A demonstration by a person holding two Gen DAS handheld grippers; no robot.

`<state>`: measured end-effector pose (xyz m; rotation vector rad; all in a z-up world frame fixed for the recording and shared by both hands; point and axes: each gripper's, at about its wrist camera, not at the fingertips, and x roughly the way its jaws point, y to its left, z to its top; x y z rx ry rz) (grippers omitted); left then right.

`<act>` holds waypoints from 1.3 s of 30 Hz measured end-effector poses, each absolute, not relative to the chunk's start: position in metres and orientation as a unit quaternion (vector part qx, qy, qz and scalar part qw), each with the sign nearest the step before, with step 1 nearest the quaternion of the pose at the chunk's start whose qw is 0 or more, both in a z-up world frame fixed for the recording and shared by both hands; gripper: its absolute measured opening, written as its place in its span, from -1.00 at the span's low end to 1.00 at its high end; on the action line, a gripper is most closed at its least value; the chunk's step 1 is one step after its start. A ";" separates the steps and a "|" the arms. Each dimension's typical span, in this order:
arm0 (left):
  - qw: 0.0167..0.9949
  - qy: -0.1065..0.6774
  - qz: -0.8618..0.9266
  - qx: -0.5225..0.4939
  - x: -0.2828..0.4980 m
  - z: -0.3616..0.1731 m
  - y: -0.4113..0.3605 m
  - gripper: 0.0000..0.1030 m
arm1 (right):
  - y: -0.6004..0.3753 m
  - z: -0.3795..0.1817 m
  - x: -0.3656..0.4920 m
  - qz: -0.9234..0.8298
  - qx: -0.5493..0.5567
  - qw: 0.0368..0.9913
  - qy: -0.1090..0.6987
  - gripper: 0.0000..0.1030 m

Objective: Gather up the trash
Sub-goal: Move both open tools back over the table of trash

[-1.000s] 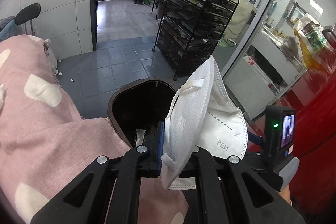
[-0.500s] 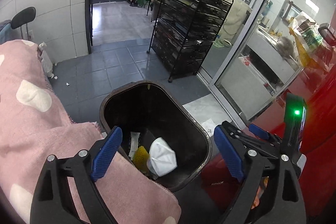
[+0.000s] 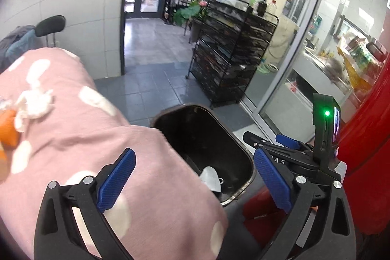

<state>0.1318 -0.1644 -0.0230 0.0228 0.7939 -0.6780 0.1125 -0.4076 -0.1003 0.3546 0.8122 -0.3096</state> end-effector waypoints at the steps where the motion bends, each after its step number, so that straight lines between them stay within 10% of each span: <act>1: 0.870 0.375 -0.320 0.009 0.130 -0.021 -0.159 0.88 | -0.402 -0.098 0.114 -0.142 0.168 0.894 0.391 0.83; 39: 0.930 0.345 -0.010 -0.126 0.163 -0.013 0.110 0.88 | -0.161 -0.031 0.179 0.170 0.034 0.900 0.399 0.83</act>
